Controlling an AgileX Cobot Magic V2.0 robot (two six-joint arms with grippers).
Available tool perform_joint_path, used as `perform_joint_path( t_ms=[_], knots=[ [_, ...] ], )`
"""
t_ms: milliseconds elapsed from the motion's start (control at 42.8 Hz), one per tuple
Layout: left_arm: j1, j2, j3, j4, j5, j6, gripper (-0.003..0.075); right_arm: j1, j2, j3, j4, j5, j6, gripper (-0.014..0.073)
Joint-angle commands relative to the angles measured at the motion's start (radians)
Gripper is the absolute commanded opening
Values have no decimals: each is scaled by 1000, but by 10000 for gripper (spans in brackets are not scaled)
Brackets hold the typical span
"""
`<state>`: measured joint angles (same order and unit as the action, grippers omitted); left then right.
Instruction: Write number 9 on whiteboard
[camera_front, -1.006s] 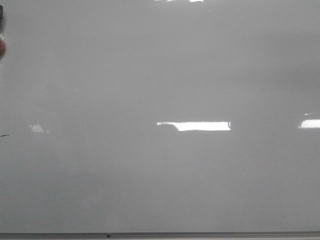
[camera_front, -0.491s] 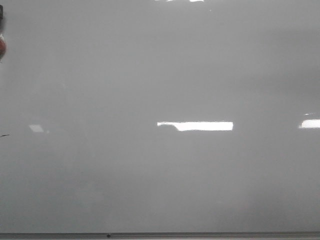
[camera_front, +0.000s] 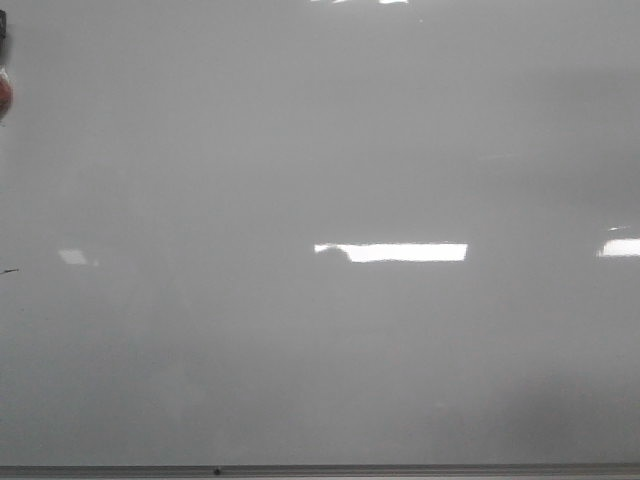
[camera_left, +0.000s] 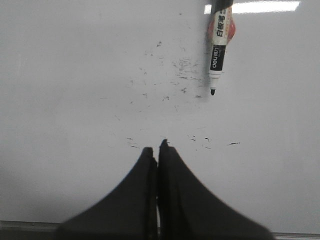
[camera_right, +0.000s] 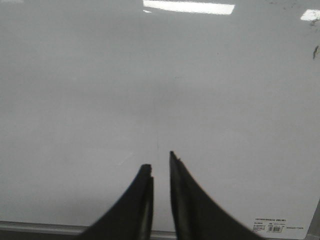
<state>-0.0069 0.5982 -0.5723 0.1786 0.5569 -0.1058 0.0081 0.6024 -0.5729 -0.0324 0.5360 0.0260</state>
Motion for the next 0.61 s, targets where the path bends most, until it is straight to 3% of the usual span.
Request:
perform_joint_path(
  t_ms=[0,94,187,444,585],
  knots=[
    [0,9,-36,-22,-67,-1,-19,3,7,-36,-15,-65,-11,381],
    [0,12,-36,-36,-74,-1,-17,3,7,-36,2,-65,-11,494],
    [0,28,-36,-36,-96,-1,48,3,7,-36,32,-65,-11,519],
    [-18,147,-68,-75,-164,-1,498,3,7,-36,32,-65,-11,519],
    [-74,282,-142,-73,-181,-1,487,3,7,-36,32,-65,-11,519]
  ],
)
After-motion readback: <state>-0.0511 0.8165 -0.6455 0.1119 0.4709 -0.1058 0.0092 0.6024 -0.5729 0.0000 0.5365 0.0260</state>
